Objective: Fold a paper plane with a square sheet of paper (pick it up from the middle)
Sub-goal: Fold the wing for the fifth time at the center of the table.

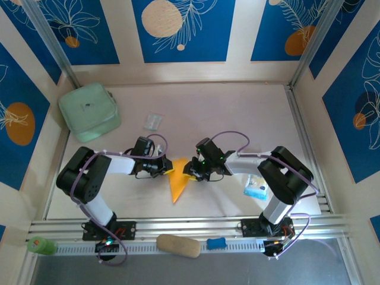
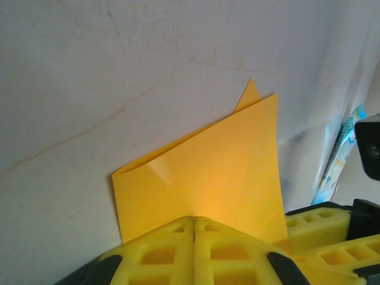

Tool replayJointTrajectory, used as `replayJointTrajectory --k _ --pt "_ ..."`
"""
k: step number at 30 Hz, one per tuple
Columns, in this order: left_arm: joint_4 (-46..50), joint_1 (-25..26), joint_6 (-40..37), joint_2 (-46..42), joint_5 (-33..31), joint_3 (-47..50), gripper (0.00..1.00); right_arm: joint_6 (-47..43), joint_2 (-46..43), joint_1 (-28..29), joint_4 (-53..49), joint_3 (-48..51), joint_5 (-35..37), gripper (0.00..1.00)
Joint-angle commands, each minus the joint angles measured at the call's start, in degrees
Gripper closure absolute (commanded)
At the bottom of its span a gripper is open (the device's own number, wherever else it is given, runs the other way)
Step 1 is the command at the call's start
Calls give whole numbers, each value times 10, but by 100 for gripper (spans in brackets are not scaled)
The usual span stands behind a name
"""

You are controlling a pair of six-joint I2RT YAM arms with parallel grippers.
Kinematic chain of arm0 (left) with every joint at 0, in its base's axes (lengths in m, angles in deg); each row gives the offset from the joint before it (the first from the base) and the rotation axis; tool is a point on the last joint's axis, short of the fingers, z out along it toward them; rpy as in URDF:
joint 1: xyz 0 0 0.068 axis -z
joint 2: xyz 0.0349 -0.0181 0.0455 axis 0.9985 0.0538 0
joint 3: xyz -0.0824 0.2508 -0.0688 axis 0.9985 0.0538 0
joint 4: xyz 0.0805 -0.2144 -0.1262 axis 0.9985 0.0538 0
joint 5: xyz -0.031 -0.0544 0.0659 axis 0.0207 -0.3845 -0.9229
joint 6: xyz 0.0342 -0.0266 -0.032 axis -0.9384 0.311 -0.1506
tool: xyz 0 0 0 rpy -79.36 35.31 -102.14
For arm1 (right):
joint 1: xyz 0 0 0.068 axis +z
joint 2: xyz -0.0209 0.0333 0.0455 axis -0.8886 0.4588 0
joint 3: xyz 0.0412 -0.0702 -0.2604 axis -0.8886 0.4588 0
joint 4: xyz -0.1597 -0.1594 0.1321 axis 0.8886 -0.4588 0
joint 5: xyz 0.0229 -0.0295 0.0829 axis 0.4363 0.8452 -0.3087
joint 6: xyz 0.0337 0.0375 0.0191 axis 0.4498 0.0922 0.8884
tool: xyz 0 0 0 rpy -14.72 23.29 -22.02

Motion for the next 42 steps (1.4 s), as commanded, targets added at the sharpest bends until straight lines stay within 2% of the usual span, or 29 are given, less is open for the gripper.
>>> replayJointTrajectory --k 1,8,17,30,42 --pt "37 -1 3 5 -17 13 100 -21 -8 -15 19 -2 -14 73" --pt "10 -1 13 10 -5 15 100 -75 30 -47 36 -27 -100 67" --pt "9 -1 12 13 1 10 100 -123 76 -68 13 -63 -143 67" --pt "17 -1 7 9 5 2 100 -180 115 -79 -15 -97 -185 68" --pt "20 -1 8 -1 10 2 100 -202 136 -80 -34 -111 -186 76"
